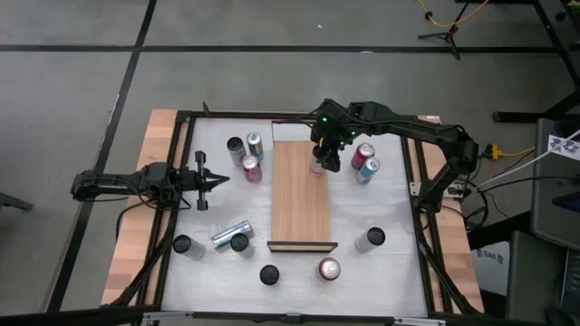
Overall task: Place canned beverage on shelf
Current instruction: Put the white pink soda can on the shelf
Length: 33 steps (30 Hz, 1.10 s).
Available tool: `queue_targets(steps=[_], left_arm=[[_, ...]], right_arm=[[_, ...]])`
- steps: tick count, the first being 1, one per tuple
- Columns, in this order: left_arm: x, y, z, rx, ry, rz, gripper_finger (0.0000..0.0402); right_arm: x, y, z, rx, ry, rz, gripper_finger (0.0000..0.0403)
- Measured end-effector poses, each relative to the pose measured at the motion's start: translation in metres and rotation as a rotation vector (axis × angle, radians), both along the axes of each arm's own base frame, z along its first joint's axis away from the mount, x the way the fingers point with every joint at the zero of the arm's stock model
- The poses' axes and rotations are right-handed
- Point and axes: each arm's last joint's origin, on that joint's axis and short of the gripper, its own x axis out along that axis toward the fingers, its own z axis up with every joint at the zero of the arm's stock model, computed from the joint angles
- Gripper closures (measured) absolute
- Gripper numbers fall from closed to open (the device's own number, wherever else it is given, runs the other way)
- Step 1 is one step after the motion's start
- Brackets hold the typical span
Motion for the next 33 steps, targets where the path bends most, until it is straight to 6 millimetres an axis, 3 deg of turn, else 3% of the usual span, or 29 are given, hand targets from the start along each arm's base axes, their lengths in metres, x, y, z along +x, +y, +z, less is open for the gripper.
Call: queue_targets(steps=[15, 33], left_arm=[[0.0000, 0.0000, 0.0000, 0.000, 0.000, 0.000, 0.0401], [0.0000, 0.0000, 0.0000, 0.000, 0.000, 0.000, 0.0401]], right_arm=[[0.0017, -0.0008, 0.0001, -0.008, -0.015, 0.001, 0.0036], [0.0019, -0.0007, 0.0002, -0.008, -0.018, -0.001, 0.0026]])
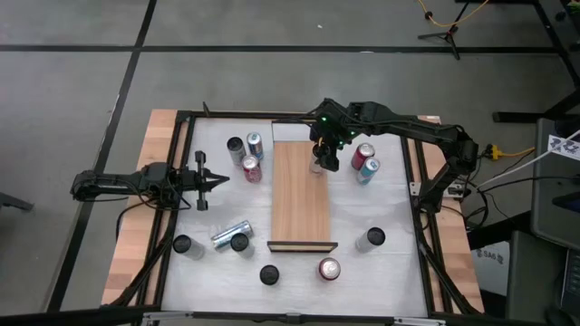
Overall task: Place canned beverage on shelf
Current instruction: Put the white pink soda can on the shelf
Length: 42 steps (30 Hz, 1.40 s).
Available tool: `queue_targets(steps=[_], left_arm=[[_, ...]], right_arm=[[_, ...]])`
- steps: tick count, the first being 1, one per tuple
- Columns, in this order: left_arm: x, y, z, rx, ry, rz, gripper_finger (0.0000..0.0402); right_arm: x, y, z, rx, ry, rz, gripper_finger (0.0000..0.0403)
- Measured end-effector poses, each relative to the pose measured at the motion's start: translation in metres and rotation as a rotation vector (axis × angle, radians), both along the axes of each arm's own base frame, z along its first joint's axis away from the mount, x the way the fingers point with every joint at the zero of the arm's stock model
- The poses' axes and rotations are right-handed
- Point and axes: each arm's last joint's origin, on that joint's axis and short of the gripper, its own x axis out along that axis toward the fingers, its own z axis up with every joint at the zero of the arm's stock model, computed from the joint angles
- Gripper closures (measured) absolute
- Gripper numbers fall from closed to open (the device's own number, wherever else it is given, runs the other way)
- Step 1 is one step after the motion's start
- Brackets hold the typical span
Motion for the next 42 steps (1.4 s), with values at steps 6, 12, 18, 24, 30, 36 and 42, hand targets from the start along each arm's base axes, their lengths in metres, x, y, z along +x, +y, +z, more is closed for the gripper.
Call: queue_targets(steps=[6, 12, 18, 24, 30, 36, 42], left_arm=[[0.000, 0.000, 0.000, 0.000, 0.000, 0.000, 0.0401], [0.000, 0.000, 0.000, 0.000, 0.000, 0.000, 0.0401], [0.000, 0.000, 0.000, 0.000, 0.000, 0.000, 0.0401], [0.000, 0.000, 0.000, 0.000, 0.000, 0.000, 0.0401], [0.000, 0.000, 0.000, 0.000, 0.000, 0.000, 0.0401], [0.000, 0.000, 0.000, 0.000, 0.000, 0.000, 0.0401], [0.000, 0.000, 0.000, 0.000, 0.000, 0.000, 0.0401]], right_arm=[[0.000, 0.000, 0.000, 0.001, -0.001, -0.001, 0.0026], [-0.001, -0.001, 0.000, -0.042, 0.020, -0.030, 0.0026], [-0.001, -0.001, 0.000, -0.047, 0.021, -0.032, 0.0026], [-0.001, -0.001, 0.000, -0.046, 0.020, -0.032, 0.0026], [0.000, 0.002, 0.000, -0.046, 0.022, -0.024, 0.0026], [0.003, 0.011, 0.000, -0.049, 0.023, 0.004, 0.0026], [0.004, 0.018, 0.000, -0.139, 0.050, -0.015, 0.0026]])
